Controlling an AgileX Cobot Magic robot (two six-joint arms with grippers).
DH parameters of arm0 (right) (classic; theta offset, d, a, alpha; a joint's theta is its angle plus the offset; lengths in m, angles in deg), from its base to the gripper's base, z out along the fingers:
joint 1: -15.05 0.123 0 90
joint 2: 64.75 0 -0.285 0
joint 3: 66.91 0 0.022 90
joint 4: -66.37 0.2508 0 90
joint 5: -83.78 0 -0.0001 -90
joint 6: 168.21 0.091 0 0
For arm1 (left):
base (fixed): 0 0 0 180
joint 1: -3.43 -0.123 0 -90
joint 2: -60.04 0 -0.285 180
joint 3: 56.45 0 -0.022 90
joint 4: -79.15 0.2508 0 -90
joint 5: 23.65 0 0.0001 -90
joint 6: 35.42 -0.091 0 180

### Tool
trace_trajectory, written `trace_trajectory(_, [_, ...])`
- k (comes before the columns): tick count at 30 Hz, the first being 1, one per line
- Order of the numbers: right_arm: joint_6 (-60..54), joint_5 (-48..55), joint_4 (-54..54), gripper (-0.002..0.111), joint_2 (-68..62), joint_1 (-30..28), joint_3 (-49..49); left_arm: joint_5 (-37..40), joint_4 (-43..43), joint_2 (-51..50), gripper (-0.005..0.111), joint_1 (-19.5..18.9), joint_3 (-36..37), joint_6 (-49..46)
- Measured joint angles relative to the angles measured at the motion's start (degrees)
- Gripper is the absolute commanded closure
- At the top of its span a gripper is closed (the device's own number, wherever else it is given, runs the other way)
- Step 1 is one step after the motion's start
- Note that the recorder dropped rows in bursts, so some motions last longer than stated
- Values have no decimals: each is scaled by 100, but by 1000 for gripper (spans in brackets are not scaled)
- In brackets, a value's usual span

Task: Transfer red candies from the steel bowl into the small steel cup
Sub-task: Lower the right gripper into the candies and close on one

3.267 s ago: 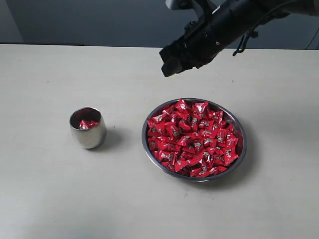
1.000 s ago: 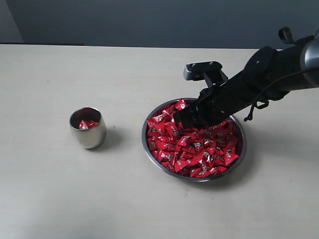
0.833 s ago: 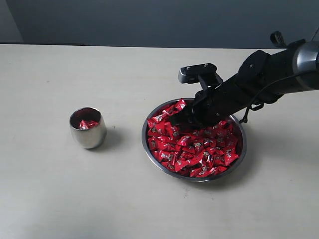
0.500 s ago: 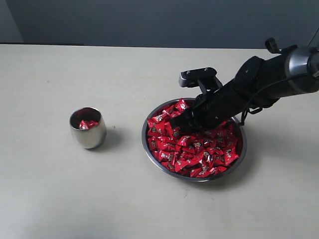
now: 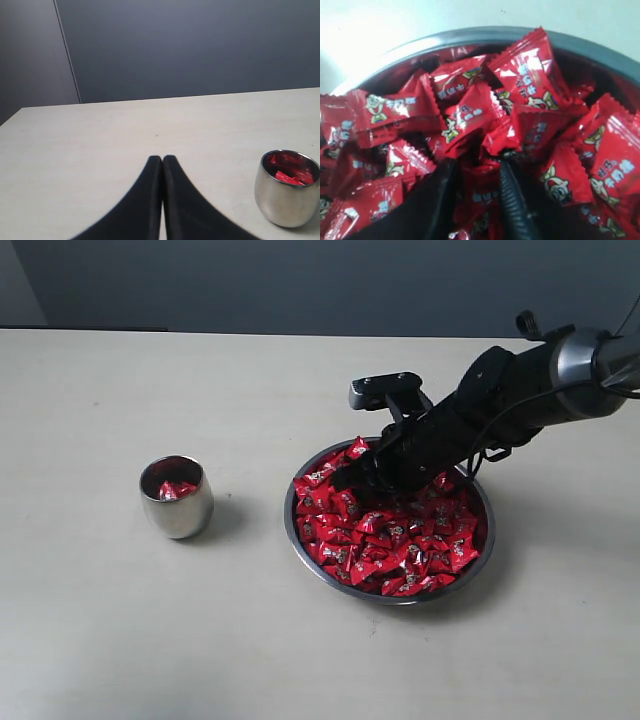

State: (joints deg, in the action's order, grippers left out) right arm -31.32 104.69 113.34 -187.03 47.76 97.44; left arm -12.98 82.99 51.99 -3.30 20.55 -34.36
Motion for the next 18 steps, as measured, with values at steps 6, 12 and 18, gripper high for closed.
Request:
trace_trajectory(6, [587, 115, -919, 78, 0, 0, 22, 0, 0, 0, 106, 0, 0, 0])
trace_trajectory(12, [1016, 157, -1434, 78, 0, 0, 32, 0, 0, 0, 106, 0, 0, 0])
trace_trajectory(18, [1144, 157, -1500, 78, -52, 0, 30, 0, 0, 0, 106, 0, 0, 0])
